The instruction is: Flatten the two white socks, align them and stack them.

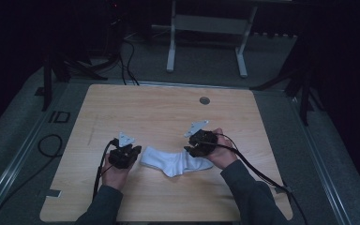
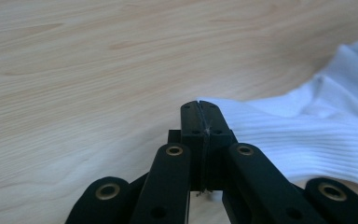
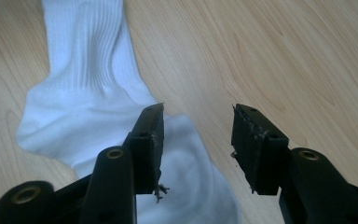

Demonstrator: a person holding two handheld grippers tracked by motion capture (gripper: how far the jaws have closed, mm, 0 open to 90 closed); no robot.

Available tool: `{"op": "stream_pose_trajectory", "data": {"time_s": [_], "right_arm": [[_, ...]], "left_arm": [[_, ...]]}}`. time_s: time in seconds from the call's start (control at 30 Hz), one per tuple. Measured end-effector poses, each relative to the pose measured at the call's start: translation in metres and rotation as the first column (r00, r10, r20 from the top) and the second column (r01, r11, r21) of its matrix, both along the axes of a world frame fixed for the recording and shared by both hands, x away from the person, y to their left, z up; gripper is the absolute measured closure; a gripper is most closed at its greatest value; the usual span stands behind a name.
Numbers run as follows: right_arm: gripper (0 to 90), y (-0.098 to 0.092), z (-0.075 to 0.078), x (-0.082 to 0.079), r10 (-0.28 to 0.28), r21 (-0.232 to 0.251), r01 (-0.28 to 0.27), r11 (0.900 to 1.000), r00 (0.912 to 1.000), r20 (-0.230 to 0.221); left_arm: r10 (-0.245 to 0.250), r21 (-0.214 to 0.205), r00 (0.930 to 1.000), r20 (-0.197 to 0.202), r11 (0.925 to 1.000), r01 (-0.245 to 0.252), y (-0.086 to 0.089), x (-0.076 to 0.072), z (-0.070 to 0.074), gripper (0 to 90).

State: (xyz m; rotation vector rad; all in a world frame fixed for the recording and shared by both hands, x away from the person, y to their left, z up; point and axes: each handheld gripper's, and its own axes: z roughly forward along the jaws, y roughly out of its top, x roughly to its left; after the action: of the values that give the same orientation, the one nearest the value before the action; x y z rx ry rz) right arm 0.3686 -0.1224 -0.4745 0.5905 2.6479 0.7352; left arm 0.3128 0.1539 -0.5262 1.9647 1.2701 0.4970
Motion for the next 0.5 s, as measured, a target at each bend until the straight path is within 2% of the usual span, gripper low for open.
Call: {"op": "stream_pose_trajectory", "data": {"time_s": [0.2, 0.3, 0.5], "right_arm": [[55.8, -0.015, -0.002, -0.001, -0.027, 0.005, 0.027, 0.9996, 0.9995, -0.014], [57.6, -0.022, -0.004, -0.001, -0.047, 0.002, 0.047, 0.9989, 0.9986, -0.023], [59.3, -0.029, -0.014, -0.002, -0.065, -0.017, 0.065, 0.9978, 0.9963, -0.056]], "left_arm": [[-0.053, 0.042, 0.9985, -0.013, 0.9977, 0.054, -0.018, -0.001, -0.006, 89.9], [-0.058, 0.064, 0.9980, -0.025, 0.9962, 0.059, -0.022, 0.000, -0.011, 89.9], [-0.056, 0.079, 0.9968, -0.057, 0.9950, 0.061, -0.025, 0.002, -0.018, 89.9]]}}
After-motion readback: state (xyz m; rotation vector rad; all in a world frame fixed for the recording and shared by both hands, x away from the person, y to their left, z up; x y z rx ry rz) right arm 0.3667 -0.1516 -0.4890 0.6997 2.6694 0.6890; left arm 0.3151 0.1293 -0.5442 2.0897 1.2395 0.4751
